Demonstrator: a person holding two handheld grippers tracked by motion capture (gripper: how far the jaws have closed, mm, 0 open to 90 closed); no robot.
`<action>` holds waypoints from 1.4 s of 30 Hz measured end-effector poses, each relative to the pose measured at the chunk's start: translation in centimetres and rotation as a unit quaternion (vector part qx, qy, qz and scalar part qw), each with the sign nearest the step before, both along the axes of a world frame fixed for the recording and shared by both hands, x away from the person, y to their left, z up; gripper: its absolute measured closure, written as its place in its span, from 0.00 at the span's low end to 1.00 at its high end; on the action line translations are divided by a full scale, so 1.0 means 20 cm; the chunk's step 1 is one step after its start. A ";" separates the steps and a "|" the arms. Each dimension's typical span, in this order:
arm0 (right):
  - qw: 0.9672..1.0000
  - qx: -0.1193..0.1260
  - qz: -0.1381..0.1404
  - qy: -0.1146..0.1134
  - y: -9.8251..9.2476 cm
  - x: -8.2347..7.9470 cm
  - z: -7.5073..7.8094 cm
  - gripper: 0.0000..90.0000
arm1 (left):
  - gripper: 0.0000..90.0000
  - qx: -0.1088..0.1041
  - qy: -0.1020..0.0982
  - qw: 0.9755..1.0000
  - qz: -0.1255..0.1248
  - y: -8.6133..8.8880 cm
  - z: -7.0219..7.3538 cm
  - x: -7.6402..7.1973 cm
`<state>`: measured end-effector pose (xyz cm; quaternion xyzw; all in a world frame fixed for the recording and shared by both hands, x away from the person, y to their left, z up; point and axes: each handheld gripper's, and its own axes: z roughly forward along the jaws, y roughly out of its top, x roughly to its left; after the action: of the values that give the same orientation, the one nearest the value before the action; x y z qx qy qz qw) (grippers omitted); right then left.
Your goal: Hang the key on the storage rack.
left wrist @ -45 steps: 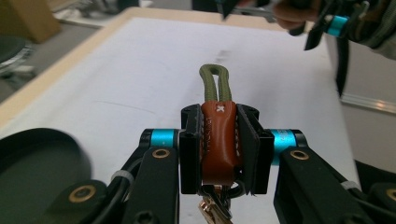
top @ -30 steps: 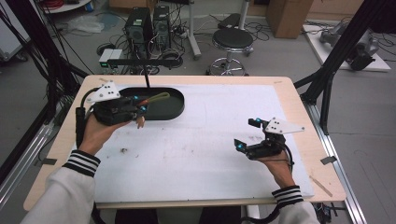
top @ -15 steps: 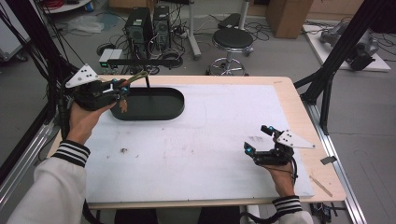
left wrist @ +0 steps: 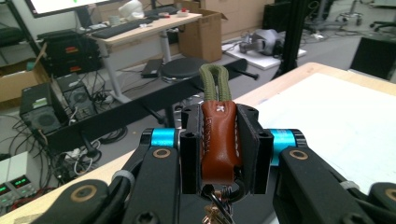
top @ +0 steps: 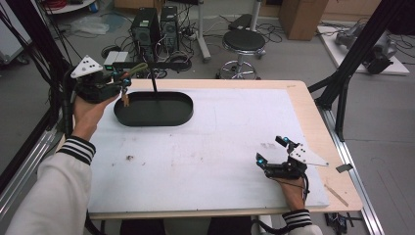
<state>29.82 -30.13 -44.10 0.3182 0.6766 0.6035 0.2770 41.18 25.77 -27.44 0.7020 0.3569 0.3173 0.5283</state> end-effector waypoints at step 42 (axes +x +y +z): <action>1.000 0.017 -0.011 -0.013 -0.02 -0.02 -0.05 0.00 | 0.80 0.013 0.042 0.995 0.092 -0.03 -0.21 0.20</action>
<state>29.40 -30.54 -45.06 0.3224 0.6592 0.6159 0.2867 45.14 25.12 -31.60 0.6858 0.4373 0.3394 0.4724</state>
